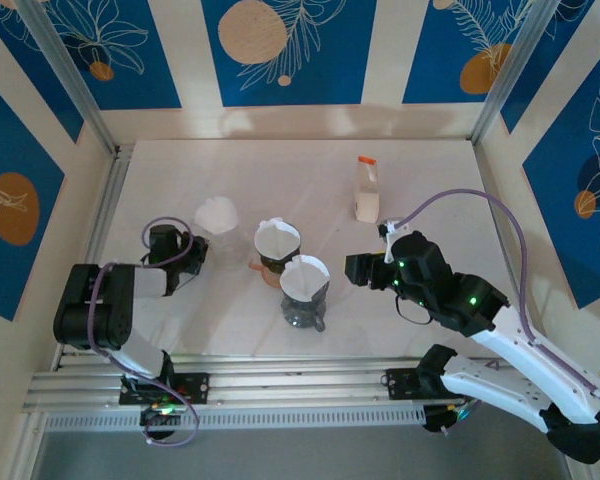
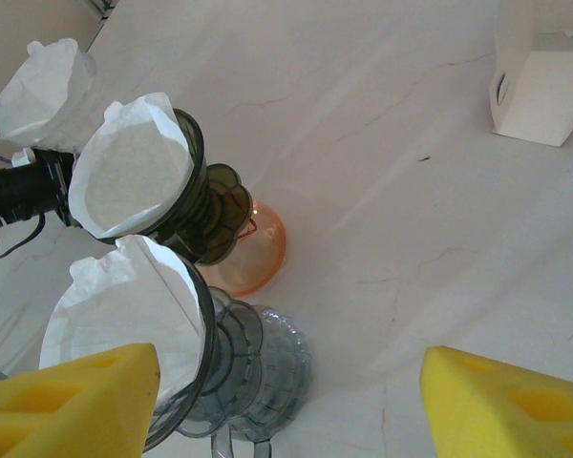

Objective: Place the coffee filter in the dripper

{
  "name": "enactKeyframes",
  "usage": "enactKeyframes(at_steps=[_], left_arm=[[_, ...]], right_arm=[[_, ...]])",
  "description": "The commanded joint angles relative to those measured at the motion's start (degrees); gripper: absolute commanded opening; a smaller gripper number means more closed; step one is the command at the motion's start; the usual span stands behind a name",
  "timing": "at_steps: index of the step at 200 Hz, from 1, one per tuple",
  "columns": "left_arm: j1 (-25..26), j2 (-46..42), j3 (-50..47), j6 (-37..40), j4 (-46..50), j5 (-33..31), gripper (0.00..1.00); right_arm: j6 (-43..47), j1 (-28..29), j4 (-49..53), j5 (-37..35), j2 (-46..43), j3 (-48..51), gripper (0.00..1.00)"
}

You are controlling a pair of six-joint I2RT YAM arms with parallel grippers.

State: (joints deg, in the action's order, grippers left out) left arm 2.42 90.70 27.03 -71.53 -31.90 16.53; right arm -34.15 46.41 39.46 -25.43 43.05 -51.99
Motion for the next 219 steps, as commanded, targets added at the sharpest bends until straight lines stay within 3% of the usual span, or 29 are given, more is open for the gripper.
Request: enactKeyframes(at_steps=[1,64,105,152,198,207,213,215,217,219], left_arm=[[2.4,1.4,0.7,-1.2,-3.6,1.1,0.00],[7.7,4.8,4.1,-1.7,-4.7,-0.1,0.00],[8.0,3.8,3.6,-1.9,-2.4,-1.8,0.00],[4.2,-7.7,2.3,3.9,13.6,-7.6,0.00],[0.6,-26.6,4.1,15.0,33.1,-16.5,0.00],[0.7,-30.2,5.3,17.8,37.0,-19.3,0.11],[0.7,-32.4,6.0,19.9,39.0,-21.3,0.25],[0.7,-33.1,6.2,20.6,39.6,-21.8,0.30],[0.7,-33.7,6.4,21.2,40.1,-22.5,0.35],[0.7,-34.4,6.6,21.9,40.7,-23.2,0.40]], right_arm=[[0.0,-0.3,0.5,0.2,-1.1,0.1,0.73],[-0.6,-0.4,1.3,0.8,-1.1,-0.1,0.73],[-1.4,-0.4,1.3,1.1,-1.3,-0.1,0.73],[-1.8,-0.4,1.6,0.3,-1.2,-0.7,0.73],[-1.5,-0.4,0.7,-2.4,-1.1,0.0,0.77],[-0.9,-0.5,0.2,-3.3,-1.0,0.0,0.78],[-0.4,-0.5,-0.5,-4.3,-1.0,0.1,0.79],[-0.3,-0.5,-0.6,-4.7,-1.0,0.2,0.84],[-0.1,-0.5,-0.9,-5.1,-1.0,0.3,0.96],[-0.1,-0.4,-1.1,-5.6,-1.0,0.3,1.00]])
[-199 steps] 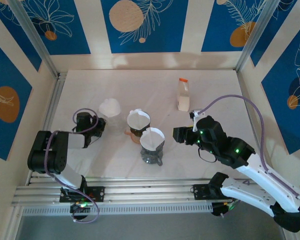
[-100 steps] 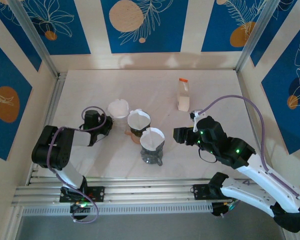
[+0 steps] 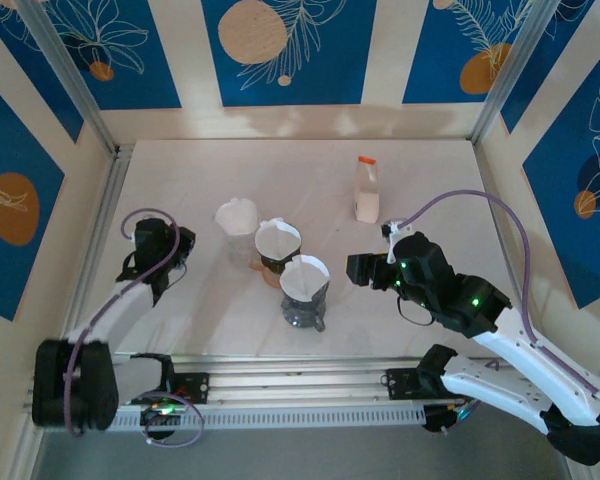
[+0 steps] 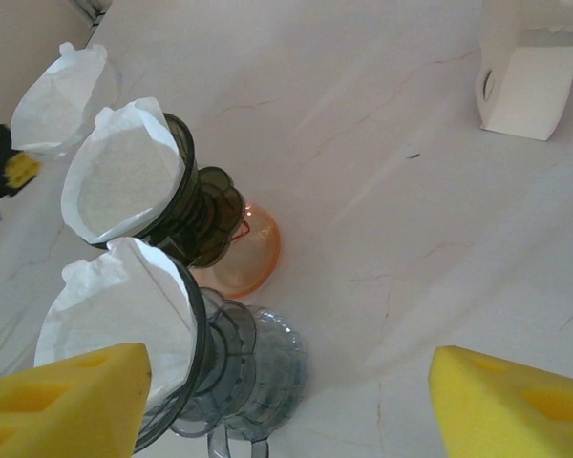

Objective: Place the coffee filter in the dripper

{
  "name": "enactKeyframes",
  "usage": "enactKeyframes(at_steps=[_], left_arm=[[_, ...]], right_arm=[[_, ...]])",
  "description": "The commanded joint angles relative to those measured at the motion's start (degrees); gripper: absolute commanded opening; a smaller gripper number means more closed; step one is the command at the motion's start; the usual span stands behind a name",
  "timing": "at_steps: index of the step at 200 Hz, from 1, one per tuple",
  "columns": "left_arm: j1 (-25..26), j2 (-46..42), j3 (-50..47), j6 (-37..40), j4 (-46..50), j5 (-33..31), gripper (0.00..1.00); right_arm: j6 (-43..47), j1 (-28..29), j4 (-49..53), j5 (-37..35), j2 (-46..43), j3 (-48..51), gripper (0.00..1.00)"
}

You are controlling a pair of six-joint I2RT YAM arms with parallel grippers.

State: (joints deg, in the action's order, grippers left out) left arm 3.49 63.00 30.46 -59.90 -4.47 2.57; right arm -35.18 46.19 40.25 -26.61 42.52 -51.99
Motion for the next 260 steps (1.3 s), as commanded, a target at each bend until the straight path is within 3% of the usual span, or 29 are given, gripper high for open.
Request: enactKeyframes(at_steps=[1,17,50,74,94,131,213,237,250,260], left_arm=[[-0.3,-7.1,3.4,10.6,13.6,-9.6,0.43],[-0.3,-11.2,4.9,15.2,16.4,-14.0,0.71],[-0.2,-12.8,8.0,22.6,17.4,-19.1,0.99],[-0.2,-10.9,4.6,29.5,7.9,-18.9,1.00],[-0.2,-8.6,-0.3,40.1,-3.3,-18.3,1.00],[-0.3,0.5,-1.5,54.0,-8.8,-22.5,1.00],[-0.2,18.6,-10.1,58.2,-44.2,-16.1,1.00],[-0.1,21.8,-11.0,58.4,-48.4,-15.1,1.00],[-0.2,23.4,-11.9,58.6,-51.1,-13.6,1.00],[-0.2,27.3,-13.9,59.1,-59.6,-13.5,1.00]], right_arm=[[1.0,-0.2,-2.1,-4.7,-0.5,0.4,1.00],[2.5,-0.5,-4.6,-8.1,-0.4,1.1,0.99],[4.1,-2.0,-9.3,-10.3,0.0,3.3,0.99],[5.8,-3.5,-11.7,-8.9,0.5,4.5,0.99],[8.0,-3.9,-12.5,-8.9,0.5,5.2,0.99],[7.2,-5.6,-11.8,-7.5,0.6,5.7,0.99],[5.1,-7.6,-11.6,-7.6,0.6,6.8,0.99],[4.4,-8.3,-11.8,-8.3,1.0,7.2,0.99],[0.8,-8.7,-11.2,-10.6,1.5,7.4,0.99],[-3.1,-9.5,-10.5,-12.4,1.7,7.8,0.99]])
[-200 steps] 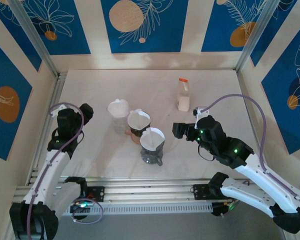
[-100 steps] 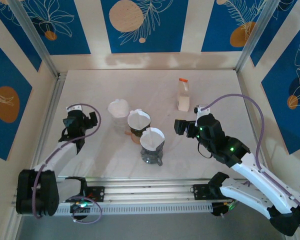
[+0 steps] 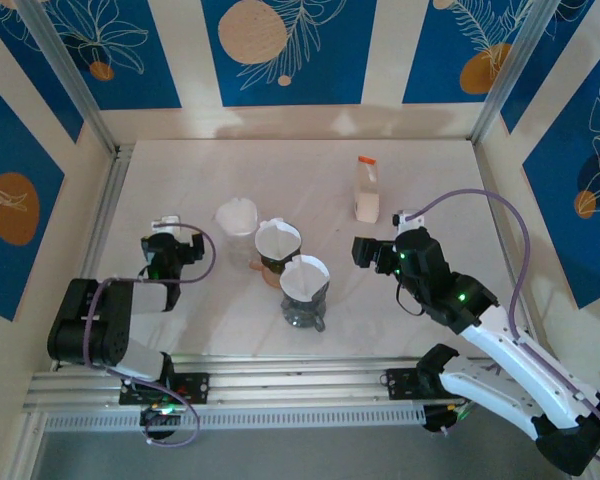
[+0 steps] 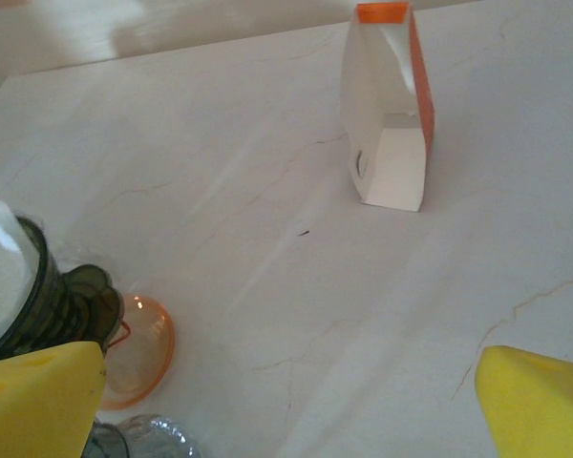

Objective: Place the coffee filter in the dripper

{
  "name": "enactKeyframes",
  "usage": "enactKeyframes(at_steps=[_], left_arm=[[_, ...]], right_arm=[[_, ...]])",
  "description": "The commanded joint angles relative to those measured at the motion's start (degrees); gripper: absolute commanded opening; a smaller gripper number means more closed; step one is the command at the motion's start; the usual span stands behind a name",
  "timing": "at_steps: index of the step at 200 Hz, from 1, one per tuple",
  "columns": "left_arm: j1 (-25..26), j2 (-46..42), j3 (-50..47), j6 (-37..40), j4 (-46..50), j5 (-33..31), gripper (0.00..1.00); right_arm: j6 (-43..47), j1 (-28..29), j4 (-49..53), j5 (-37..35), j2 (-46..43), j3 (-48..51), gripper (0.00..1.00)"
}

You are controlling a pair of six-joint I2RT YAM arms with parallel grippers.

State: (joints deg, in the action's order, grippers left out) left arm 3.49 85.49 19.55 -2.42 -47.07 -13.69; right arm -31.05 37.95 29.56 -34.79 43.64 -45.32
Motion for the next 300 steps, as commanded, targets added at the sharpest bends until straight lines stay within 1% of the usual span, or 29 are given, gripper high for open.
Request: enactKeyframes(at_steps=[1,5,15,27,38,46,53,69,88,99,112,129,146,167,178,195,207,215,224,228,235,242,247,254,263,272,280,300], left_arm=[[-0.2,4.9,-3.1,1.7,-17.6,2.7,1.00],[-0.2,5.0,-3.2,1.6,-18.0,2.8,1.00],[-0.1,3.0,-1.4,1.1,-10.5,1.8,1.00],[0.4,4.2,-0.5,2.0,-11.4,1.5,1.00],[0.5,3.7,-0.4,1.8,-10.0,1.7,1.00],[0.4,4.1,-0.5,2.0,-11.3,1.5,1.00],[0.5,3.8,-0.4,1.9,-10.3,1.5,1.00],[0.6,3.9,-0.4,2.0,-10.6,1.4,1.00],[0.6,4.0,-0.4,2.0,-10.7,1.6,1.00],[0.5,4.1,-0.3,2.0,-10.6,1.4,1.00],[0.5,4.1,-0.2,2.0,-10.5,1.4,1.00],[0.6,4.1,-0.2,2.1,-10.4,1.4,1.00],[0.5,4.1,-0.2,2.1,-10.4,1.4,1.00],[0.6,4.1,-0.1,2.1,-10.3,1.4,1.00],[0.6,4.1,-0.1,2.1,-10.2,1.4,1.00],[0.6,4.1,0.0,2.1,-10.0,1.5,1.00],[0.7,4.2,0.4,2.3,-9.4,1.5,1.00],[0.7,4.1,0.4,2.3,-9.5,1.4,1.00],[0.7,4.2,0.4,2.3,-9.4,1.4,1.00],[0.8,4.2,0.4,2.3,-9.4,1.5,1.00],[0.7,4.1,0.4,2.3,-9.4,1.4,1.00],[0.7,4.2,0.4,2.4,-9.5,1.4,1.00],[0.7,4.1,0.4,2.3,-9.4,1.5,1.00],[0.7,4.1,0.4,2.3,-9.4,1.5,1.00],[0.8,4.1,0.4,2.3,-9.4,1.5,1.00],[0.8,4.1,0.4,2.3,-9.4,1.5,1.00],[0.8,4.2,0.4,2.3,-9.4,1.4,1.00],[0.8,4.2,0.4,2.3,-9.4,1.5,1.00]], right_arm=[[-7.5,-1.4,0.3,-4.3,0.6,1.2,0.99],[-8.7,-1.8,0.3,-4.5,0.5,1.3,0.99],[-10.9,-3.1,0.1,-4.4,0.4,1.9,0.99],[-12.0,-4.9,-1.3,-3.8,0.3,2.9,0.99],[-11.3,-6.5,-4.5,-3.5,0.3,4.6,0.99],[-9.3,-7.8,-8.4,-3.7,0.4,6.5,0.99],[-7.0,-8.9,-12.4,-3.6,0.4,8.4,0.99],[-0.3,-11.7,-21.9,-3.5,1.0,12.2,0.99],[8.1,-16.0,-30.6,-3.6,3.5,15.1,0.99],[13.6,-18.6,-35.0,-1.9,5.8,16.3,0.99],[20.8,-21.6,-38.1,0.8,9.4,16.5,0.99],[25.3,-23.9,-44.4,2.0,15.6,17.5,0.99],[26.7,-25.9,-53.7,3.3,22.4,19.4,0.99],[28.4,-27.8,-69.6,7.0,30.7,23.0,0.99],[28.8,-28.8,-73.8,8.4,34.2,23.4,0.99],[27.1,-31.1,-75.7,12.4,38.3,23.3,0.99],[26.4,-32.4,-81.8,14.7,41.9,24.6,0.99],[24.8,-34.1,-80.3,17.2,42.4,24.8,0.99],[25.2,-34.4,-86.0,17.8,45.1,25.1,0.99],[25.6,-34.4,-84.2,18.8,44.8,24.2,0.99],[25.7,-34.6,-76.8,21.2,43.2,22.4,0.99],[25.0,-36.2,-79.0,23.9,44.0,22.8,0.99],[24.3,-36.7,-78.8,23.8,44.3,22.3,0.99],[24.1,-37.1,-75.6,24.4,43.3,21.7,0.99],[24.3,-37.0,-78.1,24.0,44.1,22.2,0.99],[24.2,-37.0,-76.1,24.1,43.5,21.9,0.99],[24.4,-36.9,-77.6,23.9,43.9,22.2,0.99],[24.4,-36.8,-77.2,23.9,43.6,22.2,0.99]])
